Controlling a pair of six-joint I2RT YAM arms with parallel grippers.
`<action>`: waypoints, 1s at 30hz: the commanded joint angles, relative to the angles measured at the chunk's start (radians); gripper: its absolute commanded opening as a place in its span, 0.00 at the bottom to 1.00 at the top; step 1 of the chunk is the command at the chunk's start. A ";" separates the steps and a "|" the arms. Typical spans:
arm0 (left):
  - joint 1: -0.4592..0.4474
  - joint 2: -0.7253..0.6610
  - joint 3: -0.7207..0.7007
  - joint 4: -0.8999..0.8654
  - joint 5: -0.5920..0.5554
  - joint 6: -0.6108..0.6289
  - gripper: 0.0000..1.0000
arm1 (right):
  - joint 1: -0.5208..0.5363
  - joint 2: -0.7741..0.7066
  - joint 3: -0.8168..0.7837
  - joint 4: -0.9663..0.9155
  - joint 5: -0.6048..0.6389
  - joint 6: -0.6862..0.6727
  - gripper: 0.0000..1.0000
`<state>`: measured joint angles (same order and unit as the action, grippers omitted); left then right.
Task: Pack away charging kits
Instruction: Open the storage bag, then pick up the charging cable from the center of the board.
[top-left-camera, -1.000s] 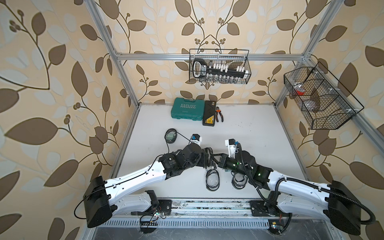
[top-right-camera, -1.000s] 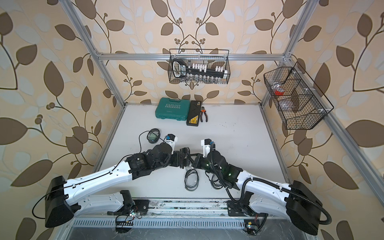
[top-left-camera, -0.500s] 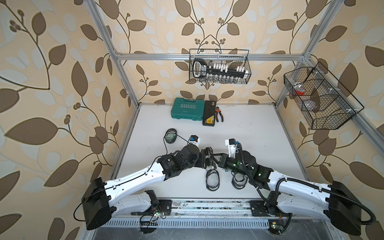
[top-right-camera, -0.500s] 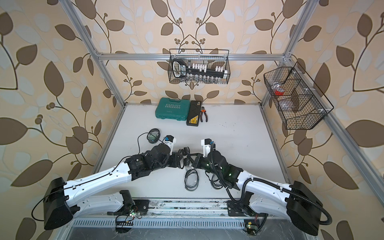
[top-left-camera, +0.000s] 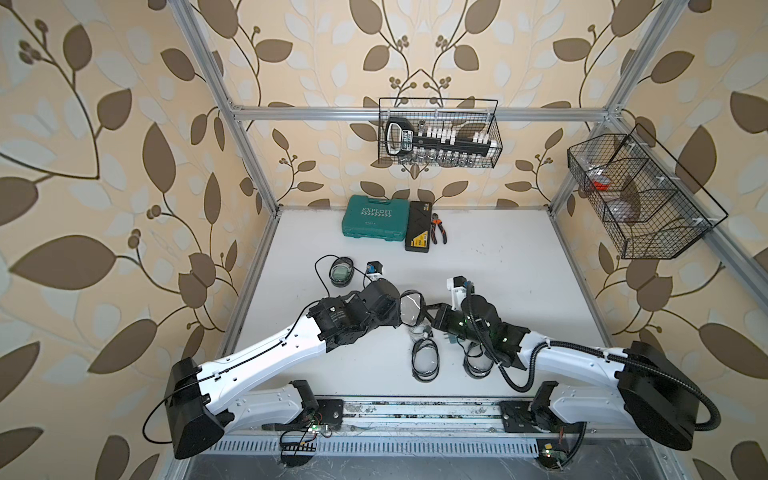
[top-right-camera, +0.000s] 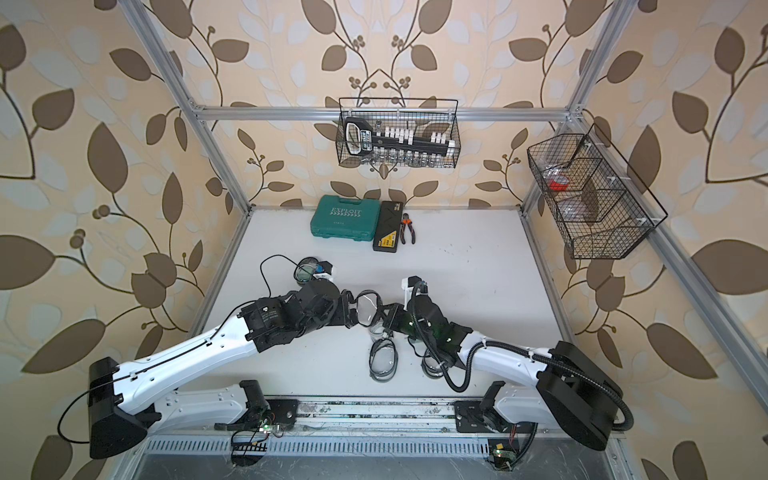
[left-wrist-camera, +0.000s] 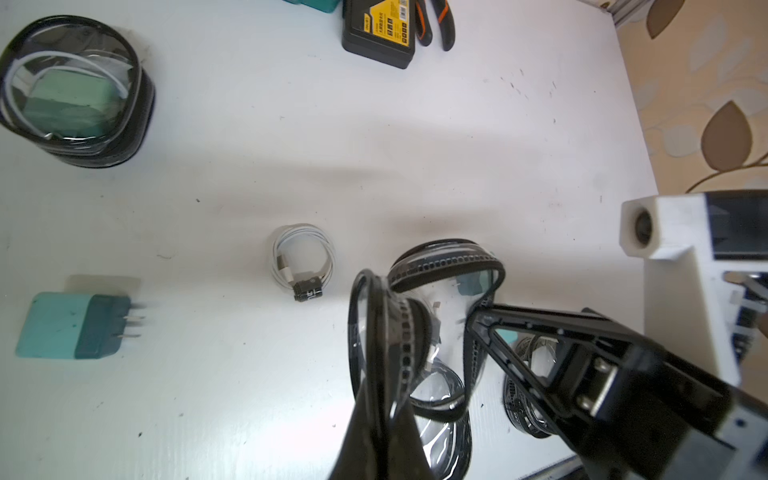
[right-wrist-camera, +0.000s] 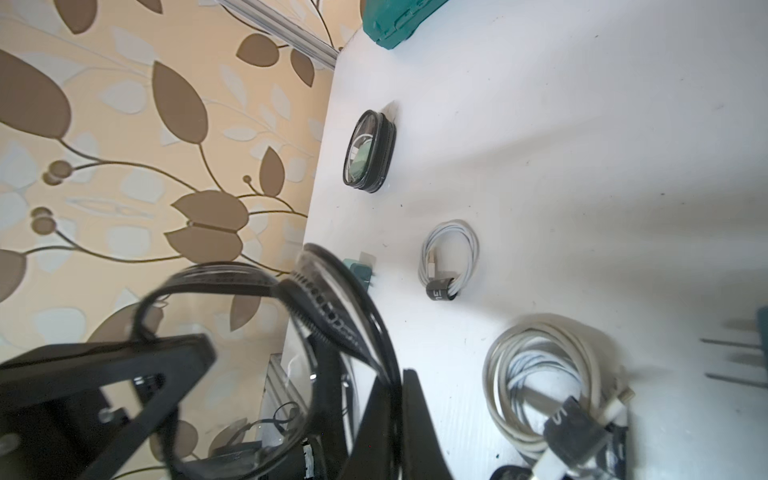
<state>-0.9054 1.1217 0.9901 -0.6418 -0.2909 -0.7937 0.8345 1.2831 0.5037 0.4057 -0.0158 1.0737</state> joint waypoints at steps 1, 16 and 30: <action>0.033 0.015 0.035 -0.133 -0.099 -0.019 0.00 | -0.006 0.060 0.038 -0.029 0.011 -0.012 0.09; 0.292 0.126 0.005 -0.279 -0.063 -0.055 0.00 | -0.005 0.371 0.306 -0.183 -0.007 -0.208 0.50; 0.332 0.133 -0.019 -0.314 -0.164 -0.072 0.00 | 0.075 0.488 0.511 -0.461 0.165 -0.236 0.60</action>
<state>-0.5762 1.2655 0.9779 -0.9470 -0.4229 -0.8707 0.8978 1.7233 0.9436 0.1055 0.0357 0.8280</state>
